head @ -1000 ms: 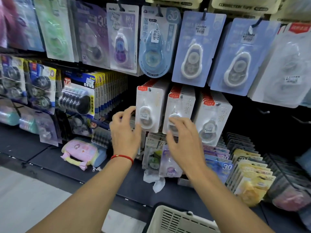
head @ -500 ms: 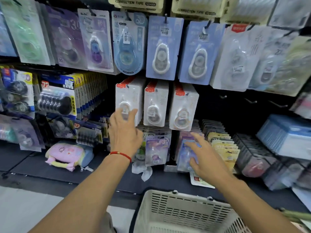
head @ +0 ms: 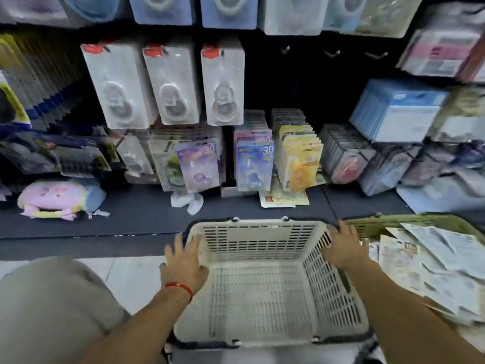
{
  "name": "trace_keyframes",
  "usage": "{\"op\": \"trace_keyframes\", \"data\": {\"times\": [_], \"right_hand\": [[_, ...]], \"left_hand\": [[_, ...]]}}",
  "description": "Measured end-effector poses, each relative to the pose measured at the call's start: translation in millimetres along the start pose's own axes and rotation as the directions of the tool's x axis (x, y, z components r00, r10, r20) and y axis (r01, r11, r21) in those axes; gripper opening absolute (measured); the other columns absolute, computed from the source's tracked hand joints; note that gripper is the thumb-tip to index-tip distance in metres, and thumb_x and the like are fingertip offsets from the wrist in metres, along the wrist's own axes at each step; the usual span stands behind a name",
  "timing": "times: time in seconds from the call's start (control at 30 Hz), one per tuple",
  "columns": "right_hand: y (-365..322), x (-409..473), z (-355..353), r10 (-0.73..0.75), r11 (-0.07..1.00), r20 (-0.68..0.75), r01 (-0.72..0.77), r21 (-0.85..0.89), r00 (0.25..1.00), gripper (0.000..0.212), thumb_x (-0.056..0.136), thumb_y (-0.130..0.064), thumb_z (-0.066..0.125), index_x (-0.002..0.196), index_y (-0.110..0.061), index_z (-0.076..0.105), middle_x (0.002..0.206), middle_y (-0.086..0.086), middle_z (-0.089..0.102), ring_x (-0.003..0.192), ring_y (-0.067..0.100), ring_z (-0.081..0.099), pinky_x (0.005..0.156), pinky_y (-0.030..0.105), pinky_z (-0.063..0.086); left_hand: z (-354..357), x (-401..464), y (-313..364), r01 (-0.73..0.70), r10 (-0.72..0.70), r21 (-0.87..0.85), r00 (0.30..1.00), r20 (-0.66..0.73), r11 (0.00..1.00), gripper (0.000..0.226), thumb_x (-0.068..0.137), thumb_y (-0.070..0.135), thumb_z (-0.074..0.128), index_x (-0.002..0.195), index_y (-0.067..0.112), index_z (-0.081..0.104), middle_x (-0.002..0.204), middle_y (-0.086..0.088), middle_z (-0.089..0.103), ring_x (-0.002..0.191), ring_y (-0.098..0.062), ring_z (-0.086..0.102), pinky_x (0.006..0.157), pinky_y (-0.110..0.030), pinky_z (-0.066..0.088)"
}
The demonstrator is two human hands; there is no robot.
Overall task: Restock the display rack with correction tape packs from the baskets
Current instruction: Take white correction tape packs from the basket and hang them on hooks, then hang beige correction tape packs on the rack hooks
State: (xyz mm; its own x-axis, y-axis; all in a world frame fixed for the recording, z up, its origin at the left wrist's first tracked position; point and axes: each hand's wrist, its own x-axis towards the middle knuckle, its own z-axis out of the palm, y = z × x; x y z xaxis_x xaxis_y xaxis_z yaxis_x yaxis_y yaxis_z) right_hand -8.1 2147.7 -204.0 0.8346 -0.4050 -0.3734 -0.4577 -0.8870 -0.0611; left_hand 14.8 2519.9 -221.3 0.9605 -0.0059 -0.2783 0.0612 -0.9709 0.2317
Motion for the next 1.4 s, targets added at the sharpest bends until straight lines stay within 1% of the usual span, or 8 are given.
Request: {"op": "trace_keyframes", "data": {"times": [0.13, 0.3, 0.53, 0.73, 0.93, 1.13, 1.3, 1.4], "right_hand": [[17, -12, 71, 0.039, 0.999, -0.150, -0.036, 0.023, 0.988, 0.082, 0.102, -0.050, 0.051, 0.167, -0.028, 0.007, 0.175, 0.006, -0.013, 0.162, 0.035, -0.005, 0.128, 0.056, 0.016], [22, -5, 69, 0.003, 0.987, -0.210, 0.031, 0.158, 0.978, 0.076, 0.102, -0.044, 0.047, 0.167, -0.022, 0.015, 0.176, 0.006, 0.008, 0.161, 0.034, 0.012, 0.129, 0.054, 0.017], [55, -10, 74, -0.206, 0.975, -0.226, 0.219, 0.035, 0.952, 0.081, 0.100, -0.044, 0.051, 0.167, -0.019, 0.014, 0.175, 0.009, 0.012, 0.162, 0.032, 0.003, 0.130, 0.057, 0.003], [31, -21, 81, -0.452, 0.875, -0.204, 0.476, 0.089, 0.868, 0.069, 0.103, -0.022, 0.046, 0.165, -0.009, 0.021, 0.173, 0.018, 0.017, 0.162, 0.033, 0.003, 0.131, 0.050, 0.001], [44, -29, 70, -0.409, 0.853, -0.414, 0.502, 0.145, 0.813, 0.055, 0.097, -0.014, 0.055, 0.151, -0.006, 0.048, 0.158, 0.019, 0.046, 0.152, 0.037, 0.033, 0.128, 0.053, 0.021], [78, -37, 66, -0.001, 0.922, -0.240, 0.093, 0.375, 0.971, 0.070, 0.091, -0.023, 0.068, 0.151, -0.002, 0.037, 0.144, 0.029, 0.052, 0.132, 0.049, 0.051, 0.112, 0.052, 0.042], [75, -35, 60, -0.114, 0.863, -0.046, 0.122, 0.490, 0.992, 0.075, 0.093, -0.024, 0.061, 0.158, -0.011, 0.027, 0.133, 0.025, 0.063, 0.119, 0.046, 0.062, 0.103, 0.047, 0.050], [68, -36, 47, -0.317, 0.817, 0.189, 0.166, 0.553, 0.930, 0.074, 0.096, -0.026, 0.054, 0.163, -0.022, 0.023, 0.158, 0.019, 0.045, 0.143, 0.040, 0.045, 0.117, 0.044, 0.037]], "left_hand": [[41, 2, -16, 0.123, -0.125, -0.083, 0.992, -0.014, 0.989, 0.085, 0.097, 0.028, 0.064, 0.165, 0.035, 0.014, 0.164, -0.010, 0.018, 0.130, -0.038, 0.044, 0.093, -0.052, 0.055], [53, 23, -25, 0.132, -0.131, -0.008, 0.983, -0.128, 0.991, 0.086, 0.091, 0.034, 0.069, 0.162, 0.035, 0.020, 0.152, -0.010, 0.034, 0.112, -0.039, 0.055, 0.076, -0.051, 0.052], [54, 13, 0, 0.192, -0.169, 0.147, 0.973, -0.156, 0.970, 0.085, 0.087, 0.042, 0.073, 0.159, 0.024, 0.031, 0.168, -0.016, 0.022, 0.147, -0.047, 0.029, 0.112, -0.067, 0.036], [109, -108, 176, -0.257, 0.256, 0.065, 0.966, 0.012, 0.964, 0.074, 0.092, 0.070, 0.030, 0.143, 0.021, 0.054, 0.146, -0.007, 0.059, 0.141, -0.035, 0.044, 0.120, -0.059, 0.026], [137, -153, 176, -0.064, 0.043, 0.153, 0.990, 0.135, 0.986, 0.071, 0.111, 0.027, 0.037, 0.168, 0.022, -0.005, 0.130, -0.011, 0.067, 0.112, -0.035, 0.067, 0.094, -0.047, 0.052], [118, -144, 104, 0.154, -0.154, 0.109, 0.988, -0.012, 0.982, 0.063, 0.111, 0.029, 0.038, 0.167, 0.034, 0.008, 0.118, -0.014, 0.072, 0.102, -0.037, 0.070, 0.090, -0.045, 0.054], [104, -136, 110, 0.312, -0.280, 0.228, 0.946, -0.164, 0.922, 0.065, 0.104, 0.023, 0.053, 0.162, 0.021, 0.026, 0.140, -0.018, 0.058, 0.129, -0.040, 0.053, 0.110, -0.054, 0.041], [100, -121, 165, 0.098, -0.079, 0.092, 0.979, -0.190, 0.991, 0.057, 0.103, 0.029, 0.055, 0.156, 0.014, 0.040, 0.147, -0.018, 0.055, 0.136, -0.039, 0.047, 0.115, -0.051, 0.037]]}}
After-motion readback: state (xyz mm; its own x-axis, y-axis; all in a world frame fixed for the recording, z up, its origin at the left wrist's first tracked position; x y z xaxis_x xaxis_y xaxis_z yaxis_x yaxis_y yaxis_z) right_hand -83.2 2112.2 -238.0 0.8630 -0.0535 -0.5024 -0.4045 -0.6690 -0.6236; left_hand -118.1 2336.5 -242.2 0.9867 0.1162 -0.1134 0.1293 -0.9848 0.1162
